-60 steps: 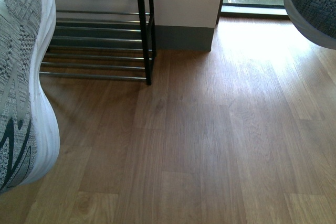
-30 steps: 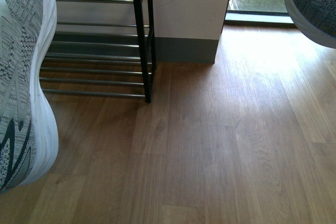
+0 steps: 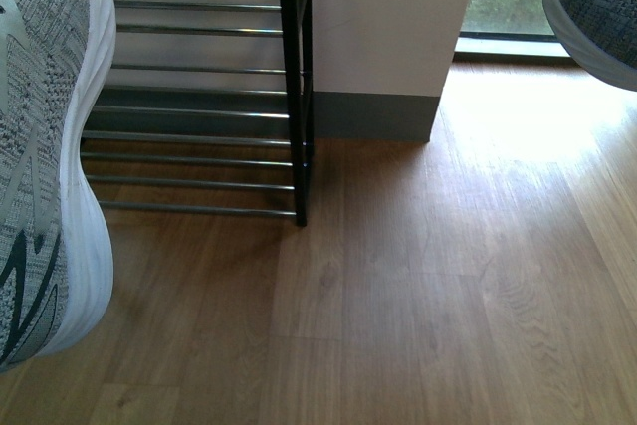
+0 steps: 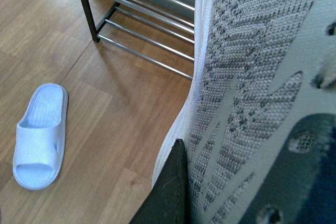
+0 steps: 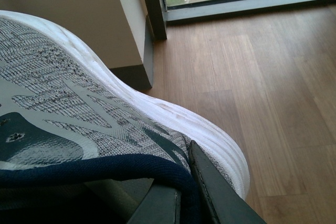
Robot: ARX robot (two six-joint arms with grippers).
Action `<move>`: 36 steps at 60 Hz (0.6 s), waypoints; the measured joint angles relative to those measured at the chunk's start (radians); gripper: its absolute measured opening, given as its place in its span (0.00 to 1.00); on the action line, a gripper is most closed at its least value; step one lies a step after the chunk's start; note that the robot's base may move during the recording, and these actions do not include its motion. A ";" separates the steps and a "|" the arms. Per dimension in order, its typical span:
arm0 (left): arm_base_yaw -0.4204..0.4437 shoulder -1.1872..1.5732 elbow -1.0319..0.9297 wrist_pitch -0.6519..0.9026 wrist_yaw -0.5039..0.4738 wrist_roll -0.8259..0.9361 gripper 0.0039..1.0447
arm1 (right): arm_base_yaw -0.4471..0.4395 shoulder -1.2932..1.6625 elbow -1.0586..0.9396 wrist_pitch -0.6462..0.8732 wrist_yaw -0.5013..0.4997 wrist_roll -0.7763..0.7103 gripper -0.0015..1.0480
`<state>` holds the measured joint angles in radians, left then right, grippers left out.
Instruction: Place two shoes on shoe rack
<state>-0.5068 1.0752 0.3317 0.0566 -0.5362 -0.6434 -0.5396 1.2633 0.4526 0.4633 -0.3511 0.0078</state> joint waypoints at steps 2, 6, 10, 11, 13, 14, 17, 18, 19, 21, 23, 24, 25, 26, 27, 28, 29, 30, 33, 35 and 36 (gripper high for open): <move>0.000 0.000 0.000 0.000 0.000 0.000 0.02 | 0.000 0.000 0.000 0.000 0.000 0.000 0.02; 0.000 0.000 0.000 0.000 0.000 0.000 0.02 | 0.000 0.000 0.000 0.000 0.000 0.000 0.02; 0.000 0.000 0.000 0.000 -0.002 0.000 0.02 | 0.000 0.000 -0.002 0.000 0.001 0.000 0.02; 0.000 0.000 0.000 0.000 -0.003 0.000 0.02 | 0.002 0.000 -0.002 0.000 0.000 0.000 0.02; 0.000 0.000 0.000 0.000 -0.003 0.000 0.02 | 0.002 -0.002 -0.002 0.000 -0.004 0.000 0.02; 0.001 0.000 0.000 0.000 -0.004 0.000 0.02 | 0.003 -0.002 -0.001 0.000 -0.006 0.000 0.02; 0.002 0.000 0.000 0.000 -0.008 0.000 0.02 | 0.004 0.000 -0.002 0.000 -0.010 0.000 0.02; 0.002 0.000 0.000 0.000 -0.008 0.000 0.02 | 0.004 0.001 -0.002 0.000 -0.010 0.000 0.02; 0.002 0.000 0.000 0.000 -0.008 0.000 0.02 | 0.004 0.002 -0.002 0.000 -0.010 0.001 0.02; 0.002 0.000 0.000 0.000 -0.008 0.000 0.02 | 0.004 0.002 -0.002 0.000 -0.008 0.001 0.02; 0.002 0.000 0.000 0.000 -0.007 0.000 0.02 | 0.004 0.002 -0.002 0.000 -0.008 0.000 0.02; 0.002 0.000 0.000 0.000 -0.007 0.000 0.02 | 0.004 0.000 -0.002 0.000 -0.007 0.000 0.02; 0.002 0.000 0.000 0.000 -0.008 0.000 0.02 | 0.004 0.000 -0.002 0.000 -0.005 0.000 0.02; 0.002 0.000 0.000 0.000 -0.008 0.000 0.02 | 0.004 0.000 -0.002 0.000 -0.004 0.000 0.02; 0.002 0.000 0.000 0.000 -0.008 0.000 0.02 | 0.003 0.000 -0.002 0.000 -0.004 0.000 0.02; 0.002 0.000 0.000 0.000 -0.007 0.000 0.02 | 0.003 0.000 -0.002 0.000 -0.003 0.000 0.02; 0.002 0.000 0.000 0.000 -0.007 0.000 0.02 | 0.003 0.000 -0.002 0.000 -0.003 0.000 0.02; 0.002 0.000 0.000 0.000 -0.006 0.000 0.02 | 0.003 0.000 -0.002 0.000 -0.003 0.000 0.02; 0.002 0.000 0.000 0.000 -0.005 0.000 0.02 | 0.003 0.000 -0.002 0.000 -0.002 0.000 0.02; 0.002 0.000 0.000 0.000 -0.002 0.000 0.02 | 0.003 0.000 -0.002 0.000 -0.002 0.000 0.02; 0.002 0.000 0.000 0.000 -0.002 0.000 0.02 | 0.002 0.000 -0.002 0.000 -0.002 0.000 0.02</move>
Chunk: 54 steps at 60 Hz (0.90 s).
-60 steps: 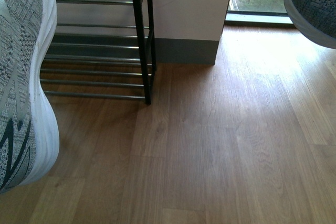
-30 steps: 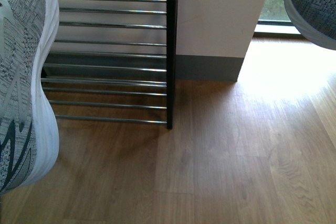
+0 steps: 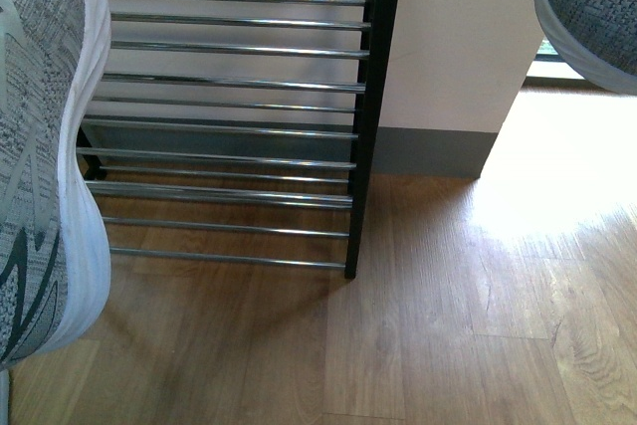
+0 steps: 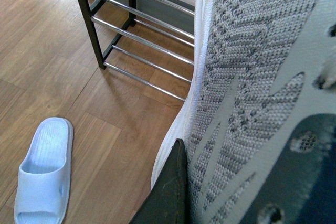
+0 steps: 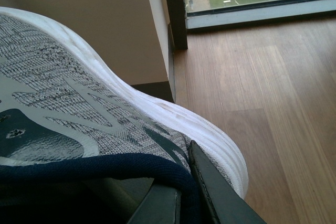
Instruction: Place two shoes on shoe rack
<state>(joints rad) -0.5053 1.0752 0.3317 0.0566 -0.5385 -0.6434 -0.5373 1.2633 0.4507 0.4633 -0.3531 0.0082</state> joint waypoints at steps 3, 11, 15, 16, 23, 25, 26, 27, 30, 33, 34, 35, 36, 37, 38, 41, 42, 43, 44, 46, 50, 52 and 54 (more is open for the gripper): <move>0.000 0.000 0.000 0.000 0.000 0.000 0.02 | 0.000 0.000 0.000 0.000 0.001 0.000 0.02; 0.000 0.000 0.000 0.000 -0.001 0.000 0.02 | 0.000 0.000 0.000 0.000 0.000 0.000 0.02; 0.000 0.000 0.000 0.000 0.000 0.000 0.02 | 0.000 0.000 0.000 0.000 0.001 0.000 0.02; 0.000 0.000 0.000 0.000 0.000 0.000 0.02 | 0.000 0.000 0.000 0.000 0.001 0.000 0.02; 0.000 0.000 -0.002 0.000 0.002 0.000 0.02 | 0.000 0.000 0.000 0.000 0.002 0.000 0.02; 0.000 0.000 -0.002 0.000 0.001 0.000 0.02 | 0.000 0.000 0.000 0.000 0.002 0.000 0.02; 0.000 0.000 -0.002 0.000 0.002 0.000 0.02 | 0.000 0.000 -0.001 0.000 0.002 0.000 0.02; 0.000 0.000 -0.002 0.000 0.003 0.000 0.02 | 0.000 0.000 -0.001 0.000 0.002 0.000 0.02; 0.000 0.000 -0.002 0.000 0.003 0.000 0.02 | 0.000 0.000 -0.001 0.000 0.002 0.000 0.02; 0.000 0.000 -0.002 0.000 0.002 0.000 0.02 | 0.000 0.000 -0.001 0.000 0.001 0.000 0.02; 0.000 0.000 -0.002 0.000 0.003 0.000 0.02 | 0.000 0.000 -0.001 0.000 0.001 0.000 0.02; 0.000 0.000 -0.002 0.000 0.003 0.000 0.02 | 0.000 0.000 -0.001 0.000 0.001 0.000 0.02; 0.000 0.000 -0.002 0.000 0.003 0.000 0.02 | 0.000 0.000 -0.001 0.000 0.001 0.000 0.02; 0.000 0.000 -0.002 0.000 0.003 0.000 0.02 | 0.000 0.000 -0.001 0.000 0.001 0.000 0.02; 0.000 0.000 -0.002 0.000 0.003 0.000 0.02 | 0.000 0.000 -0.001 0.000 0.001 0.000 0.02; 0.000 0.000 -0.002 0.000 0.003 0.000 0.02 | 0.000 0.000 -0.001 0.000 0.002 0.000 0.02; 0.000 0.000 -0.002 0.000 0.002 0.000 0.02 | 0.000 0.000 -0.001 0.000 0.002 0.000 0.02; 0.000 0.000 -0.002 0.000 0.002 0.000 0.02 | 0.000 0.000 -0.001 0.000 0.002 0.000 0.02; 0.000 0.000 -0.002 0.000 0.002 0.000 0.02 | 0.000 0.000 -0.001 0.000 0.001 0.000 0.02; 0.000 0.000 -0.002 0.000 0.003 0.000 0.02 | 0.000 0.000 -0.001 0.000 0.002 0.000 0.02; 0.000 0.000 -0.002 0.000 0.002 0.000 0.02 | 0.000 0.000 -0.001 0.000 0.001 0.000 0.02; 0.000 0.000 -0.002 0.000 0.002 0.000 0.02 | 0.000 0.000 -0.001 0.000 0.001 0.000 0.02; 0.000 0.000 -0.002 0.000 0.003 0.000 0.02 | 0.000 0.000 -0.001 0.000 0.001 0.000 0.02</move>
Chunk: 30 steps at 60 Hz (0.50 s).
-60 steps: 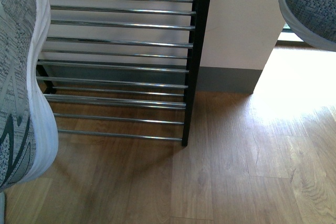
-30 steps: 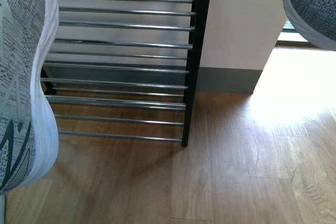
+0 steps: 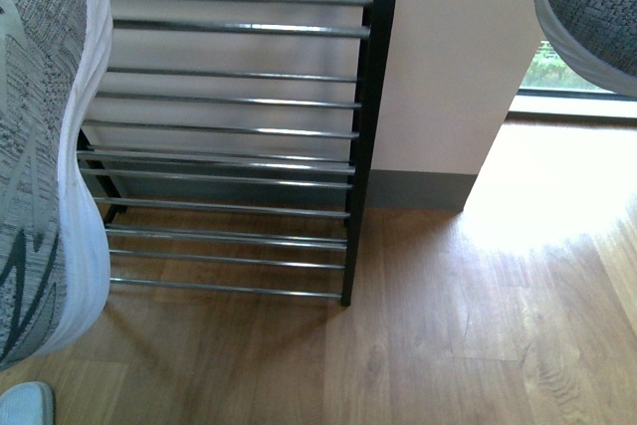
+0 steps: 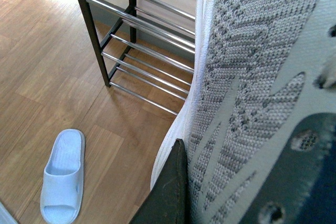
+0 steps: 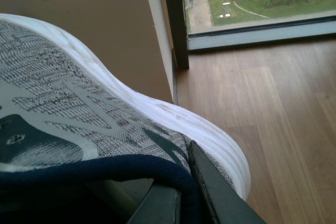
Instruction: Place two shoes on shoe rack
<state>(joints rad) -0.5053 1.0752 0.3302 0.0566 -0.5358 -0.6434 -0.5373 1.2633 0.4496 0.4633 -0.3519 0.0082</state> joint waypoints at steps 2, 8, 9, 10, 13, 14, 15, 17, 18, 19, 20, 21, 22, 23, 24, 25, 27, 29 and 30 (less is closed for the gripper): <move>0.000 0.000 0.000 0.000 0.000 0.000 0.02 | 0.000 0.000 0.000 0.000 0.000 0.000 0.02; 0.000 0.000 0.000 0.000 -0.001 0.000 0.02 | 0.000 0.000 0.000 0.000 0.000 0.000 0.02; 0.000 0.000 0.000 0.000 -0.002 0.000 0.02 | 0.000 0.000 0.000 0.000 0.000 0.000 0.02; 0.000 0.000 0.000 0.000 -0.001 0.000 0.02 | 0.000 0.000 0.000 0.000 0.000 0.000 0.02; 0.000 0.000 0.000 0.000 -0.001 0.000 0.02 | 0.000 0.000 0.000 0.000 0.000 0.000 0.02; 0.000 0.000 0.000 0.000 -0.001 0.000 0.02 | 0.000 0.000 0.000 0.000 0.000 0.000 0.02; 0.000 0.000 0.000 0.000 -0.001 0.000 0.02 | 0.000 0.000 0.000 0.000 0.000 0.000 0.02; 0.000 0.000 0.000 0.000 -0.001 0.000 0.02 | 0.000 0.000 0.000 0.000 0.000 0.000 0.02; 0.000 0.000 0.000 0.000 -0.002 0.000 0.02 | 0.000 0.000 0.000 0.000 0.000 0.000 0.02; 0.000 0.000 0.000 0.000 -0.002 0.000 0.02 | 0.000 0.000 0.000 0.000 0.000 0.000 0.02; 0.000 0.000 0.000 0.000 -0.002 0.000 0.02 | 0.000 0.000 0.000 0.000 0.000 0.000 0.02; 0.000 0.000 0.000 0.000 -0.003 0.000 0.02 | 0.000 0.000 0.000 0.000 0.000 0.000 0.02; 0.000 0.000 0.000 0.000 -0.003 0.000 0.02 | 0.000 0.000 0.000 0.000 0.000 0.000 0.02; 0.000 0.000 0.000 0.000 -0.003 0.000 0.02 | 0.000 0.000 0.000 0.000 -0.001 0.000 0.02; 0.000 0.000 0.000 0.000 -0.003 0.000 0.02 | 0.000 0.000 0.000 0.000 -0.001 0.000 0.02; 0.000 0.000 0.000 0.000 -0.003 0.000 0.02 | 0.000 0.000 0.000 0.000 -0.001 0.000 0.02; 0.000 0.000 0.000 0.000 -0.004 0.000 0.02 | 0.000 0.000 0.000 0.000 -0.001 0.000 0.02; 0.000 0.000 0.000 0.000 -0.003 0.000 0.02 | 0.000 0.000 0.000 0.000 -0.001 0.000 0.02; 0.000 0.000 0.000 0.000 -0.003 0.000 0.02 | 0.000 0.000 0.000 0.000 0.000 0.000 0.02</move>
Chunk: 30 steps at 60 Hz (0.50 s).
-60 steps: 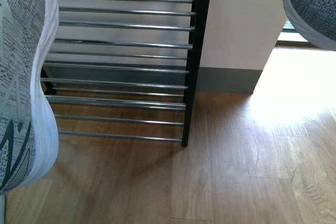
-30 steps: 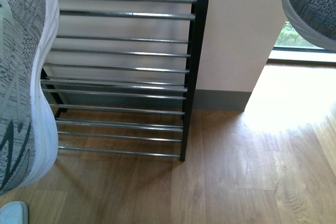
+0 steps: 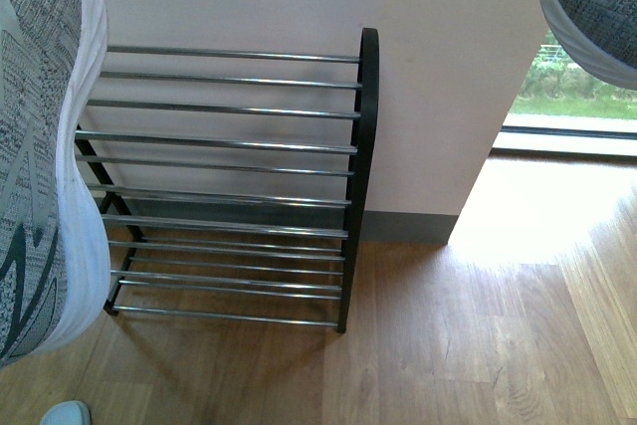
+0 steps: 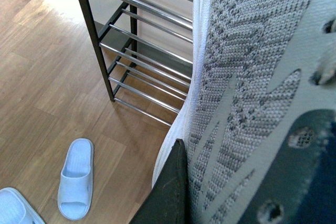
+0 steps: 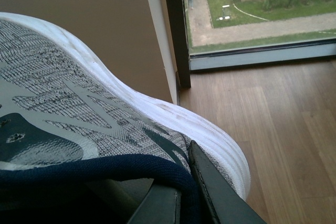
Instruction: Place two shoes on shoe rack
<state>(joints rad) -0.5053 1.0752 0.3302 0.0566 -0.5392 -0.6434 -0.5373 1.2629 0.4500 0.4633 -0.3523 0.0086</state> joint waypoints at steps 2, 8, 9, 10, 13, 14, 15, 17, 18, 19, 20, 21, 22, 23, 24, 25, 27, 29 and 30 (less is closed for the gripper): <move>0.000 0.000 0.000 0.000 0.000 0.000 0.02 | 0.000 0.000 0.000 0.000 0.000 0.000 0.02; 0.000 0.000 0.000 0.000 0.000 0.000 0.02 | 0.000 0.000 0.000 0.000 0.000 0.000 0.02; 0.000 0.000 0.000 0.000 0.000 0.000 0.02 | 0.000 0.000 0.000 0.000 0.000 0.000 0.02; 0.000 0.000 0.000 0.000 0.000 0.000 0.02 | 0.000 0.000 0.000 0.000 0.000 0.000 0.02; 0.000 0.000 0.000 0.000 0.000 0.000 0.02 | 0.000 0.000 0.000 0.000 0.000 0.000 0.02; 0.000 0.000 0.000 0.000 0.000 0.000 0.02 | 0.000 0.000 0.000 0.000 0.000 0.000 0.02; 0.000 0.000 0.000 0.000 0.000 0.000 0.02 | 0.000 0.000 0.000 0.000 0.000 0.000 0.02; 0.000 0.000 0.000 0.000 0.000 0.000 0.02 | 0.000 0.000 0.000 0.000 0.000 0.000 0.02; 0.000 0.000 0.000 0.000 0.000 0.000 0.02 | 0.000 0.000 0.000 0.000 0.000 0.000 0.02; 0.000 0.000 0.000 0.000 0.000 0.000 0.02 | 0.000 0.000 0.000 0.000 0.000 -0.001 0.02; 0.000 0.000 0.000 0.000 0.000 0.000 0.02 | 0.000 0.000 0.000 0.000 0.000 0.000 0.02; 0.000 0.000 0.000 0.000 0.000 0.000 0.02 | 0.000 0.000 0.000 0.000 0.000 0.000 0.02; 0.000 0.000 0.000 0.000 0.000 0.000 0.02 | 0.000 0.000 0.000 0.000 0.000 0.000 0.02; 0.000 0.000 0.000 0.000 0.000 0.000 0.02 | 0.000 0.000 0.000 0.000 0.000 0.000 0.02; 0.000 0.000 0.000 0.000 0.000 0.000 0.02 | 0.000 0.000 0.000 0.000 0.000 0.000 0.02; 0.000 0.000 0.000 0.000 0.000 0.000 0.02 | 0.000 0.000 0.000 0.000 0.000 0.000 0.02; 0.000 0.000 0.000 0.000 0.000 0.000 0.02 | 0.000 0.000 0.000 0.000 0.000 0.000 0.02; 0.000 0.000 0.000 0.000 0.000 0.000 0.02 | 0.000 0.000 0.000 0.000 0.000 0.000 0.02; 0.000 0.000 0.000 0.000 0.000 0.000 0.02 | 0.000 0.000 0.000 0.000 0.000 0.000 0.02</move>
<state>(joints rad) -0.5053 1.0752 0.3302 0.0566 -0.5388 -0.6430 -0.5373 1.2629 0.4500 0.4633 -0.3523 0.0082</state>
